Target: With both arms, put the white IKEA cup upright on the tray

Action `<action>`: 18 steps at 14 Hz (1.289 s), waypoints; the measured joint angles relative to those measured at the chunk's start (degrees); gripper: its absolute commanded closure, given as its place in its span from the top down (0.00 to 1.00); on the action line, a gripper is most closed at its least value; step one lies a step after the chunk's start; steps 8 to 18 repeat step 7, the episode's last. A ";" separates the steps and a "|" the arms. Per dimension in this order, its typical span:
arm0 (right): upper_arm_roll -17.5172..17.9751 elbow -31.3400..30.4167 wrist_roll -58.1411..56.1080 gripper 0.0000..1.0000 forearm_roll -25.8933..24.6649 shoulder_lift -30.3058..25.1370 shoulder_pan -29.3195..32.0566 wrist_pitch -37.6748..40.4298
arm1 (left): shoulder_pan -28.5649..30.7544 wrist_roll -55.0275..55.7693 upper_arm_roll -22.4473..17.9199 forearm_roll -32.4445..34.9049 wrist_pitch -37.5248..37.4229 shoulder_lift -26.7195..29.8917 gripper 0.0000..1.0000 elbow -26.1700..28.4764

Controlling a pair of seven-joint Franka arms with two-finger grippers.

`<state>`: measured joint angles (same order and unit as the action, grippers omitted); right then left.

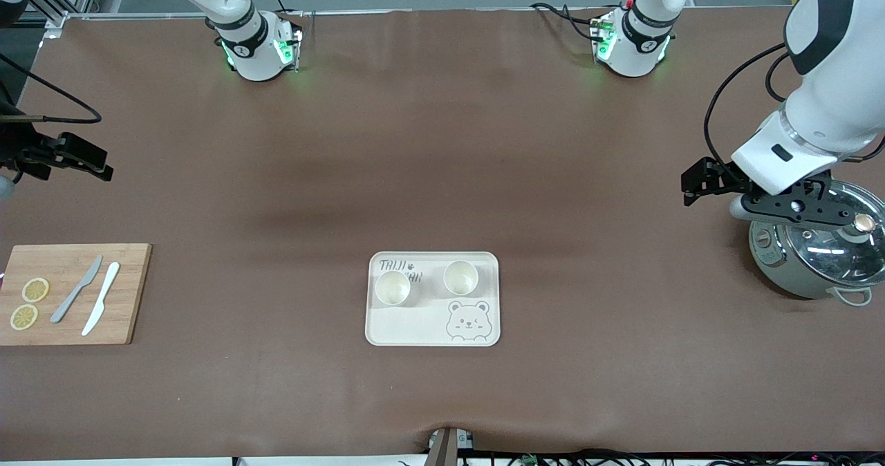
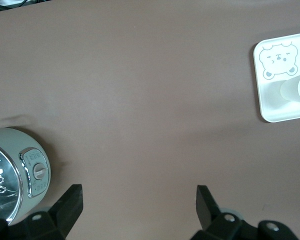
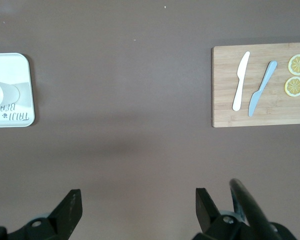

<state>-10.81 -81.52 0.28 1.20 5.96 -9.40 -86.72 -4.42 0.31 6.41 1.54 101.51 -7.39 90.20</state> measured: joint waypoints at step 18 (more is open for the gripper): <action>0.43 0.63 0.01 1.00 0.00 -0.02 0.20 0.13 | 0.20 0.00 0.00 0.00 0.00 -0.17 1.00 0.00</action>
